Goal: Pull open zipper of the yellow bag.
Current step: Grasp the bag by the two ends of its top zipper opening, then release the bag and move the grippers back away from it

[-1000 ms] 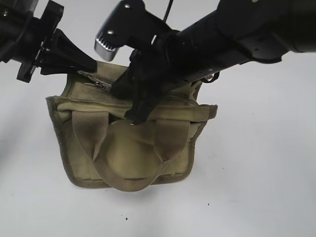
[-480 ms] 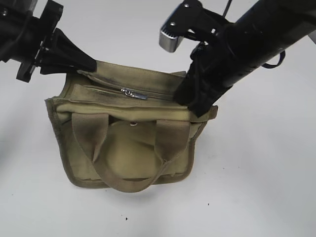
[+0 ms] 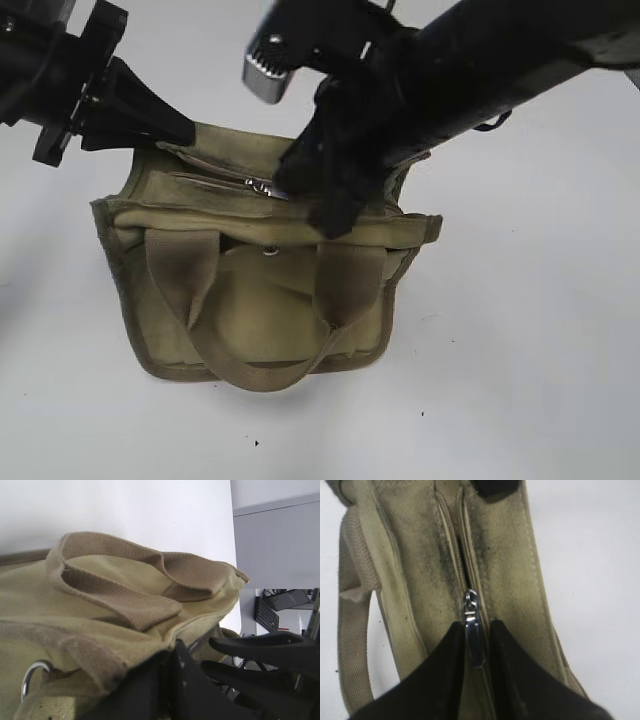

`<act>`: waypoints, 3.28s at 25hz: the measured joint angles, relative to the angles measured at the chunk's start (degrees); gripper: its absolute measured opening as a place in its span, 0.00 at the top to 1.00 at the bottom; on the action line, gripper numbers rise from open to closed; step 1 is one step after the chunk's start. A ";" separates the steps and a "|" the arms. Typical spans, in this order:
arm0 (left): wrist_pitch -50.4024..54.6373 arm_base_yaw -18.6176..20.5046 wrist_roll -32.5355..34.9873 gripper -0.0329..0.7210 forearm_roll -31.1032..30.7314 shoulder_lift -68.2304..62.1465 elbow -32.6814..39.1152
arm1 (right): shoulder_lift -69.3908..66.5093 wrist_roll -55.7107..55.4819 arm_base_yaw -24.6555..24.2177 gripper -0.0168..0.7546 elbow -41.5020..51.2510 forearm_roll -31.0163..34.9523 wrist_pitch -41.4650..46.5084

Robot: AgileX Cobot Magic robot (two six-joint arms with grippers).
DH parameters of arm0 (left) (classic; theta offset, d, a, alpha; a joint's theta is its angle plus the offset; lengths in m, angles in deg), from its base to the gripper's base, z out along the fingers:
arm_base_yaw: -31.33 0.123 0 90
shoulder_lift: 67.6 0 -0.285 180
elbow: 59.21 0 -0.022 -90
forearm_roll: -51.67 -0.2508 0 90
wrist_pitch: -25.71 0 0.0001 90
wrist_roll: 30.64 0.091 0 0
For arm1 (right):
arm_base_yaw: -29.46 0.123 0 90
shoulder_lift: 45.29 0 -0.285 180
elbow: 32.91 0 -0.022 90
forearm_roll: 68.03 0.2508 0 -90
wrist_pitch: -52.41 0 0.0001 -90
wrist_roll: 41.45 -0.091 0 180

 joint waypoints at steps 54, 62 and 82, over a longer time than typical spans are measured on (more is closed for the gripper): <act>0.30 0.00 0.05 0.95 0.57 -0.07 0.00 | 1.48 -26.26 -11.98 0.98 -0.56 -21.69 23.83; 0.30 0.00 0.05 0.89 -0.97 0.62 0.00 | 4.71 -35.76 -12.03 0.75 -0.46 -17.75 25.64; 6.38 0.00 -8.96 0.48 -36.23 41.08 3.71 | 43.44 -62.43 -12.09 0.40 24.07 -23.64 34.72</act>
